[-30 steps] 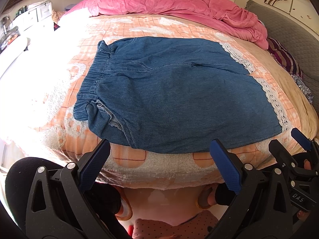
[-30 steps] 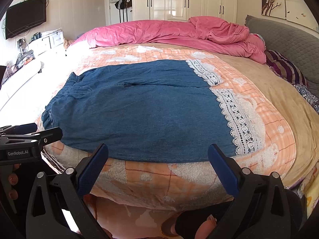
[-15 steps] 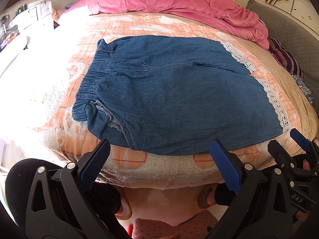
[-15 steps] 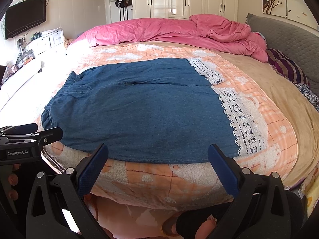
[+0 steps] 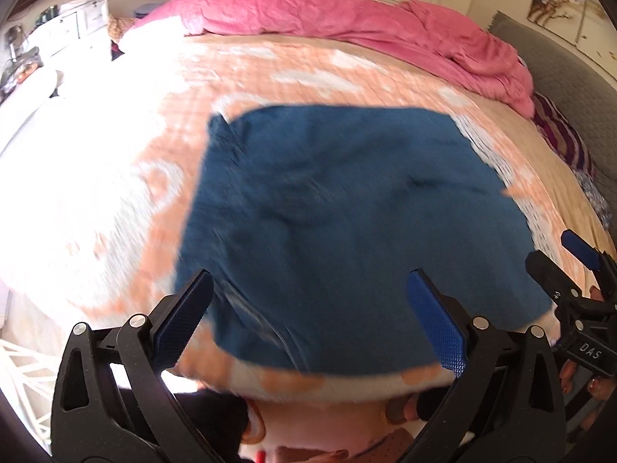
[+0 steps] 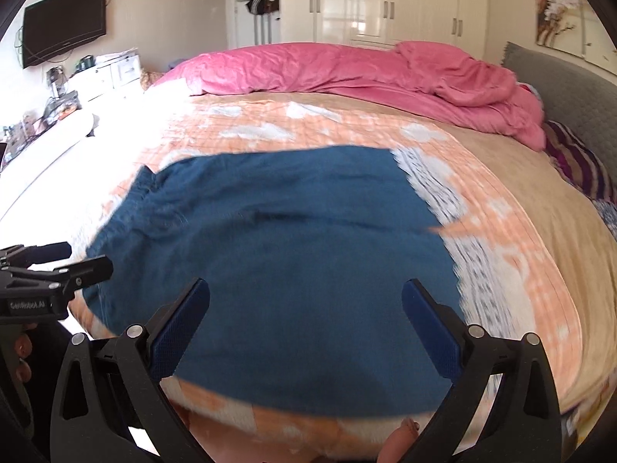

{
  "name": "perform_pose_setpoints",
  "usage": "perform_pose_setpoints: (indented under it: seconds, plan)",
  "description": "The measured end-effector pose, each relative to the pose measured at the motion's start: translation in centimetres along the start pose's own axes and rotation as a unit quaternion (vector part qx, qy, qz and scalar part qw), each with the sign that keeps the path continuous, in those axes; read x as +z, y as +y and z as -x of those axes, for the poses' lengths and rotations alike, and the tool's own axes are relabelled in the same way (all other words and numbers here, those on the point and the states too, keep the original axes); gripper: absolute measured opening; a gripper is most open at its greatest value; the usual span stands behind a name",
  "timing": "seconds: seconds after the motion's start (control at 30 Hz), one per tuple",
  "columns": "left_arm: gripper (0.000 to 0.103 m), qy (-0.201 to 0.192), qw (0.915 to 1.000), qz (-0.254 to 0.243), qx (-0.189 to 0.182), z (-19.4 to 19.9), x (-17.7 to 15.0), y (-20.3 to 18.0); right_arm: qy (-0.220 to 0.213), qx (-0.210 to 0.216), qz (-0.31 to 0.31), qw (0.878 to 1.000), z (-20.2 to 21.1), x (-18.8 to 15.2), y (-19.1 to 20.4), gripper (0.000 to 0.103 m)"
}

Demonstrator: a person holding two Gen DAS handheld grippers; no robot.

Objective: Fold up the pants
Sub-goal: 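Grasp the denim waistband with the left tool while the right tool grasps it too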

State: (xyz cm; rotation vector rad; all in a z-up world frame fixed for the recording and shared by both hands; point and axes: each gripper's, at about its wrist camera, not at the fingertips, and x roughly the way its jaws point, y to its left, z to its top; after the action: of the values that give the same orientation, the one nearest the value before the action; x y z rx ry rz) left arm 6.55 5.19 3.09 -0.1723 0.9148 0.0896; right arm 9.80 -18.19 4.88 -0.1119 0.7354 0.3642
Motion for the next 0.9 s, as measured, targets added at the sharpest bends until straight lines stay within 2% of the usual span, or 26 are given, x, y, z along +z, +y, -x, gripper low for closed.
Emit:
perform_pose_setpoints:
  seconds: [0.17, 0.3, 0.43, 0.57, 0.7, 0.8, 0.9]
  plan:
    - [0.094, 0.004, 0.9992, 0.03, 0.026, -2.2, 4.8, 3.1, 0.025, 0.049, -0.002, 0.998, -4.0, 4.4, 0.5, 0.099]
    - [0.094, 0.006, 0.9975, 0.046, 0.053, -4.4, 8.0, 5.7, 0.042, 0.03, 0.041, 0.998, -7.6, 7.0, 1.2, 0.099]
    - [0.094, 0.007, 0.9966, 0.044, 0.069, -7.5, 10.8, 8.4, 0.067, 0.048, 0.069, 0.994, -11.8, 9.8, 1.9, 0.099]
    - [0.094, -0.007, 0.9968, 0.029, 0.074, -10.1, 11.1, 10.3, 0.09, 0.06, 0.117, 0.987, -15.8, 11.9, 3.0, 0.099]
    - [0.094, 0.049, 0.9973, 0.042, 0.034, -13.0, 10.5, 10.7, 0.097, 0.052, 0.168, 0.98, -19.1, 13.1, 3.9, 0.099]
    - [0.093, 0.051, 0.9979, 0.026, 0.029, -13.9, 10.5, 10.2, 0.103, 0.053, 0.174, 0.978, -21.6, 14.0, 3.9, 0.099]
    - [0.081, 0.032, 0.999, 0.013, 0.028, -14.2, 11.3, 10.1, 0.119, 0.04, 0.184, 0.975, -24.1, 14.5, 4.4, 0.099]
